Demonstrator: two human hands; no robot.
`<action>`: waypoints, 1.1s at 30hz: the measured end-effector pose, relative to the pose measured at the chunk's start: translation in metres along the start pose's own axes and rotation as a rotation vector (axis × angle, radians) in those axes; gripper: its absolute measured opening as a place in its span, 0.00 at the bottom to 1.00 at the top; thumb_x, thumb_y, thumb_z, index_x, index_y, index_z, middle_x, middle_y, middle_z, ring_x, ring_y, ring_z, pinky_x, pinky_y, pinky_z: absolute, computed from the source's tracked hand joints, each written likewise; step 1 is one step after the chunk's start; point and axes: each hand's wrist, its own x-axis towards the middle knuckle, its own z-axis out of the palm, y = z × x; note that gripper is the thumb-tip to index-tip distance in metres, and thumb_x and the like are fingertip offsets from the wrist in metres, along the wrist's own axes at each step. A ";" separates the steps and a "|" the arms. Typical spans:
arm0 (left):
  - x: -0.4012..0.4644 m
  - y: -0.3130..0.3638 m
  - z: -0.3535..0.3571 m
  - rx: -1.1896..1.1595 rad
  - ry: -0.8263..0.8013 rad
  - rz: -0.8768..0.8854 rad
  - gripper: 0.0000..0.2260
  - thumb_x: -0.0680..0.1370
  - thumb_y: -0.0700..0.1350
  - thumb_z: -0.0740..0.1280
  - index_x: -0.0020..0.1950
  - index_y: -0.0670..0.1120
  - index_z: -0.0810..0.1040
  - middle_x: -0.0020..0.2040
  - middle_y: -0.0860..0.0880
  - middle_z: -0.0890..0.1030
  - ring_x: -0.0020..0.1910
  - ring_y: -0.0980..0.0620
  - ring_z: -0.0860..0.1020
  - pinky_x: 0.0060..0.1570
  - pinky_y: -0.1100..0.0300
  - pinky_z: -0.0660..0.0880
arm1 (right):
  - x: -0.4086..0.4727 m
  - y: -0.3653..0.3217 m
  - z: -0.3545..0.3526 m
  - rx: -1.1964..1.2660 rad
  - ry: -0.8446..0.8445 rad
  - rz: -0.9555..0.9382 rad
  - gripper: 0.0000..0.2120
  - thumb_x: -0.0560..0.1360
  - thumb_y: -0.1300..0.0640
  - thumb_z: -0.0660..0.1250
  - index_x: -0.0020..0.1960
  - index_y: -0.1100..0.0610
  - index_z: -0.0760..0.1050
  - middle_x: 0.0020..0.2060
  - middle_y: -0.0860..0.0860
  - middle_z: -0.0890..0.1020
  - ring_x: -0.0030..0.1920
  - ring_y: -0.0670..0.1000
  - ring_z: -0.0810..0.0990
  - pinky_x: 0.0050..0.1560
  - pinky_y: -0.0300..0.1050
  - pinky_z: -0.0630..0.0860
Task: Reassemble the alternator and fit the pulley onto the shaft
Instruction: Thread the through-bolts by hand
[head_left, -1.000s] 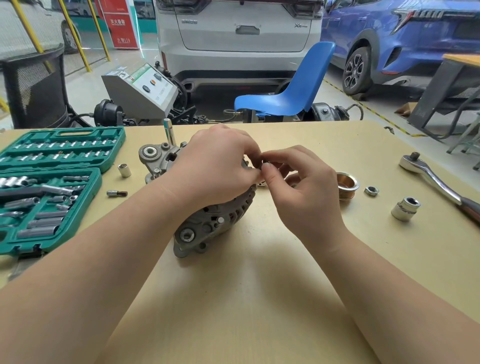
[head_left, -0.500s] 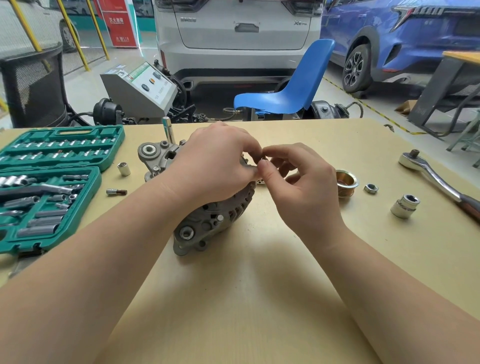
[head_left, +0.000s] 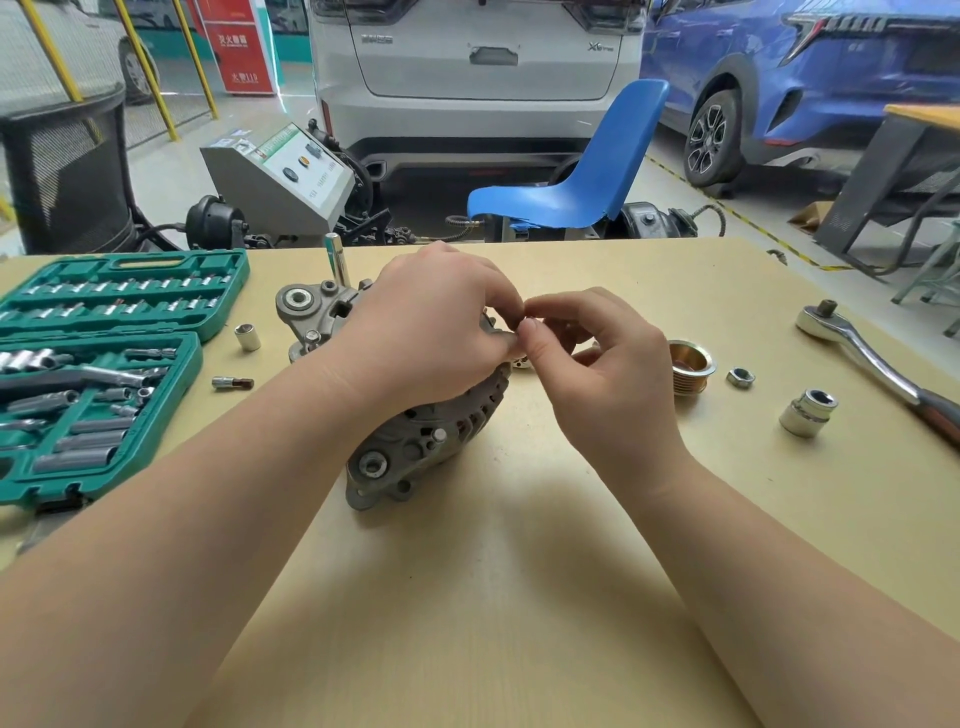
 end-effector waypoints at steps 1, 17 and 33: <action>0.000 0.000 0.000 -0.003 0.007 0.004 0.07 0.80 0.54 0.72 0.55 0.57 0.88 0.57 0.59 0.85 0.64 0.49 0.75 0.67 0.44 0.72 | -0.001 0.000 0.000 -0.020 -0.001 -0.016 0.04 0.77 0.60 0.74 0.51 0.55 0.86 0.41 0.48 0.84 0.42 0.50 0.82 0.41 0.37 0.73; -0.002 0.000 0.001 -0.002 0.031 0.014 0.06 0.79 0.54 0.72 0.53 0.57 0.88 0.57 0.59 0.85 0.64 0.50 0.74 0.67 0.44 0.72 | -0.001 0.002 0.000 -0.118 0.001 -0.074 0.03 0.78 0.60 0.73 0.50 0.55 0.85 0.41 0.45 0.83 0.42 0.48 0.81 0.41 0.41 0.74; 0.000 0.000 0.001 0.024 0.008 -0.011 0.10 0.78 0.57 0.71 0.57 0.58 0.87 0.56 0.58 0.85 0.64 0.49 0.74 0.66 0.45 0.73 | -0.001 0.001 0.002 -0.062 0.008 -0.039 0.02 0.77 0.60 0.74 0.47 0.55 0.85 0.39 0.47 0.84 0.41 0.49 0.82 0.41 0.41 0.75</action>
